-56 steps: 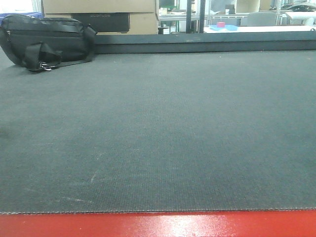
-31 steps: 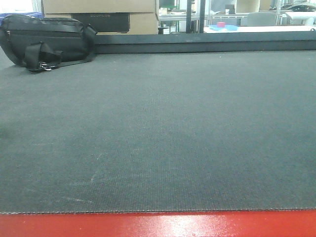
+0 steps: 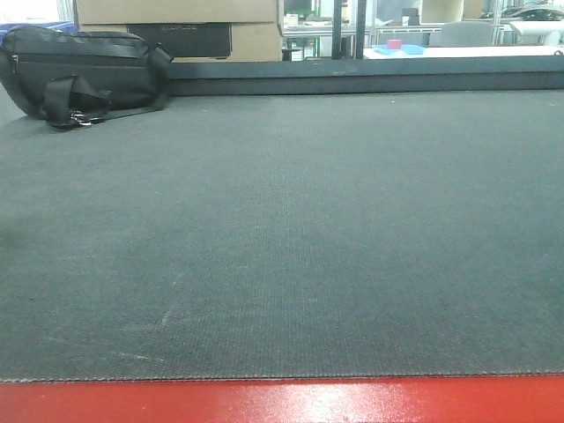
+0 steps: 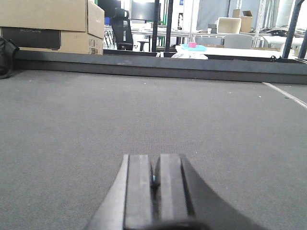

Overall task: Grab block from conveyor and place in blue bin
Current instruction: 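Lower both open grippers toward the green and blue blocks on the belt, then close the right gripper on the blue block, then close the left gripper on the green block, then lift both held blocks up off the conveyor belt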

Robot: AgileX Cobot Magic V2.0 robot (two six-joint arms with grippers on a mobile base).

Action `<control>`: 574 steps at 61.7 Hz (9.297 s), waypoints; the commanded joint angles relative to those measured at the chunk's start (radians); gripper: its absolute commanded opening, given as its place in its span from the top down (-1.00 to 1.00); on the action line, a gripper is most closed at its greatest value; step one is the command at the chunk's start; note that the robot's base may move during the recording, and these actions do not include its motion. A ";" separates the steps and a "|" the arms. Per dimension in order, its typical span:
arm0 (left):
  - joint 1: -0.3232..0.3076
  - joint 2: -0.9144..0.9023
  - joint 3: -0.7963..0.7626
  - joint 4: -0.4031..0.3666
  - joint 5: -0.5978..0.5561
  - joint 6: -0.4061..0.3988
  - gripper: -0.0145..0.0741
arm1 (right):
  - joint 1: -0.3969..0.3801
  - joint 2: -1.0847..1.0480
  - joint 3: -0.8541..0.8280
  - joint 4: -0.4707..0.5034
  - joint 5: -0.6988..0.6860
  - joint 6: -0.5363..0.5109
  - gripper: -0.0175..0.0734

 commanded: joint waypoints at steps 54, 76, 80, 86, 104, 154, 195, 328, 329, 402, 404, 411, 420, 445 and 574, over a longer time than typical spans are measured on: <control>-0.005 0.710 -0.740 -0.038 0.642 -0.001 0.92 | 0.000 0.528 -0.507 -0.007 0.504 0.002 0.97; -0.005 1.188 -1.028 -0.044 0.803 -0.001 0.92 | 0.000 1.033 -0.840 -0.007 0.798 0.002 0.97; -0.005 1.224 -1.043 -0.044 0.802 -0.001 0.92 | 0.000 1.089 -0.906 -0.007 0.851 0.002 0.97; -0.005 1.270 -1.068 -0.044 0.804 -0.003 0.92 | 0.000 1.157 -0.982 -0.007 0.886 0.002 0.97; -0.005 1.383 -1.205 -0.045 0.992 -0.006 0.92 | 0.000 1.332 -1.118 0.001 1.015 0.002 0.97; -0.005 1.425 -1.215 -0.045 1.012 -0.006 0.92 | 0.000 1.670 -1.192 0.014 1.080 0.008 -0.35; -0.005 1.425 -1.214 -0.045 1.018 -0.006 0.92 | 0.000 1.672 -1.136 0.014 0.952 0.008 -0.15; 0.043 1.768 -1.226 0.040 0.898 -0.083 0.00 | 0.000 1.480 -1.105 0.073 0.970 0.008 0.97; 0.043 1.768 -1.228 0.049 0.895 -0.085 0.10 | 0.000 1.480 -1.105 0.075 0.971 0.008 0.97; 0.043 1.105 -0.911 -0.219 0.310 0.133 0.92 | 0.000 1.045 -0.845 0.093 0.347 -0.053 0.97; 0.043 1.072 -0.885 -0.219 0.276 0.133 0.92 | 0.000 1.021 -0.816 0.093 0.302 -0.053 0.97; 0.043 0.975 -0.803 -0.219 0.176 0.133 0.92 | 0.000 0.938 -0.736 0.093 0.172 -0.053 0.97; 0.043 0.858 -0.723 -0.219 0.109 0.133 0.92 | 0.000 0.852 -0.672 0.093 0.117 -0.053 0.97; 0.043 0.603 -0.705 -0.219 0.107 0.133 0.92 | 0.000 0.678 -0.670 0.100 0.135 -0.053 0.97; 0.043 0.548 -0.705 -0.219 0.107 0.133 0.92 | 0.000 0.640 -0.670 0.100 0.103 -0.053 0.97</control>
